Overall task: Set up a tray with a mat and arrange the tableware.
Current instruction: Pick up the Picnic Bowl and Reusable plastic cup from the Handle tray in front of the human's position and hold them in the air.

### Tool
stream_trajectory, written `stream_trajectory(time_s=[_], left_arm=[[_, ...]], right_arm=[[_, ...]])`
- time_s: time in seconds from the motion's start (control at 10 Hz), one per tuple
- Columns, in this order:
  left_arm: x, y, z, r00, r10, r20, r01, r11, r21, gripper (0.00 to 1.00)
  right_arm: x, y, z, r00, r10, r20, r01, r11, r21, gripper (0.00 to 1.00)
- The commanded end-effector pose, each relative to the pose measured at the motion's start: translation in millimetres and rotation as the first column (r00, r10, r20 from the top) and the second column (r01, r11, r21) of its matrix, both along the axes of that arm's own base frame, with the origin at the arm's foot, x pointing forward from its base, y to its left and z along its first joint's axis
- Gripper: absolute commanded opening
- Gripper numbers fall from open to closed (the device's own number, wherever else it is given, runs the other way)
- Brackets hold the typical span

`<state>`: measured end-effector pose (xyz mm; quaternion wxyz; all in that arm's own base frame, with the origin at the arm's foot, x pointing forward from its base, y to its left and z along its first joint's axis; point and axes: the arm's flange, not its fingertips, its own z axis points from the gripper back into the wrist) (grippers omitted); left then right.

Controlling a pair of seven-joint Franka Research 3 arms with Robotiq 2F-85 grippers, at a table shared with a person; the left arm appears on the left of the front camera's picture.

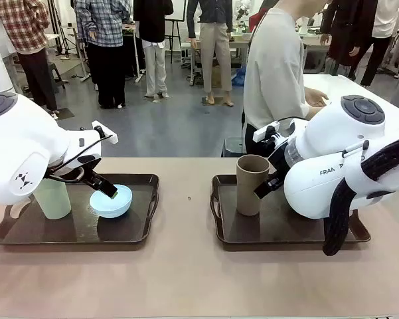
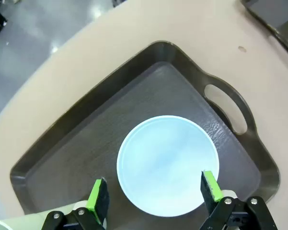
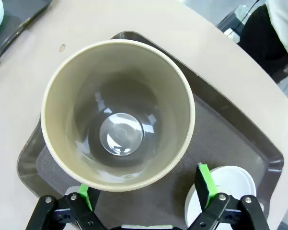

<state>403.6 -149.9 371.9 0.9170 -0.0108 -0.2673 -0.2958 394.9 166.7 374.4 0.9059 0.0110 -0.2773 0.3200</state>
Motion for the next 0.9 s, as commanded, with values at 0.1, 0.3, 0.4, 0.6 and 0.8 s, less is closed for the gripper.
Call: stream_trajectory(time_s=[0.1,0.3,0.4,0.6,0.8], left_arm=[[-0.1,0.0,0.0,1.0,0.0,0.0,0.0,1.0,0.0,1.0],[-0.1,0.0,0.0,1.0,0.0,0.0,0.0,1.0,0.0,1.0],[-0.1,0.0,0.0,1.0,0.0,0.0,0.0,1.0,0.0,1.0],[-0.1,0.0,0.0,1.0,0.0,0.0,0.0,1.0,0.0,1.0],[-0.1,0.0,0.0,1.0,0.0,0.0,0.0,1.0,0.0,1.0]], right_arm=[[0.0,0.0,-0.1,1.0,0.0,0.0,0.0,1.0,0.0,1.0],[0.0,0.0,-0.1,1.0,0.0,0.0,0.0,1.0,0.0,1.0],[0.0,0.0,-0.1,1.0,0.0,0.0,0.0,1.0,0.0,1.0],[0.0,0.0,-0.1,1.0,0.0,0.0,0.0,1.0,0.0,1.0],[0.0,0.0,-0.1,1.0,0.0,0.0,0.0,1.0,0.0,1.0]])
